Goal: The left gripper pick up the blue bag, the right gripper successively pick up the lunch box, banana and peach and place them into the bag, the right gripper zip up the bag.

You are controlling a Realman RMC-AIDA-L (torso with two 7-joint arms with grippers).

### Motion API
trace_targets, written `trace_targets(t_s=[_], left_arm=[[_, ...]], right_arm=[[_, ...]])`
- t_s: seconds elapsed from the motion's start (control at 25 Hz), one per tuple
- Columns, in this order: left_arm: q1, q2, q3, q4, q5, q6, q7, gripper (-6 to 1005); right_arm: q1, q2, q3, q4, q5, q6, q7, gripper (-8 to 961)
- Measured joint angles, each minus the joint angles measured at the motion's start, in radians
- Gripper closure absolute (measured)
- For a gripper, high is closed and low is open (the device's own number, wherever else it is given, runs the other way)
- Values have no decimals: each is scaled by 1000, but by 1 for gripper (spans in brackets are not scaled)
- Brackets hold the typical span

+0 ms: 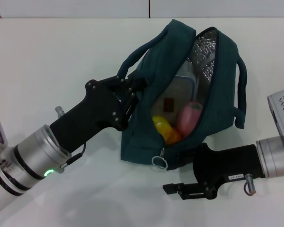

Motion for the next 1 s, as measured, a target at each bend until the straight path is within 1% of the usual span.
trace_targets(t_s=[0.2, 0.4, 0.64, 0.88, 1.0], left_arm=[[1, -1, 2, 5, 3, 0, 0, 868], [1, 0, 4, 17, 4, 1, 0, 866], [1, 1, 4, 17, 4, 1, 0, 864], [1, 0, 4, 17, 5, 1, 0, 862], [1, 0, 4, 18, 5, 1, 0, 861]], right_arm=[[1, 4, -4, -1, 27, 8, 6, 443], [4, 4, -31, 0, 66, 14, 7, 444], [4, 4, -38, 3, 64, 21, 39, 445], [11, 4, -83, -4, 73, 71, 44, 679], [14, 4, -87, -4, 92, 92, 44, 791]])
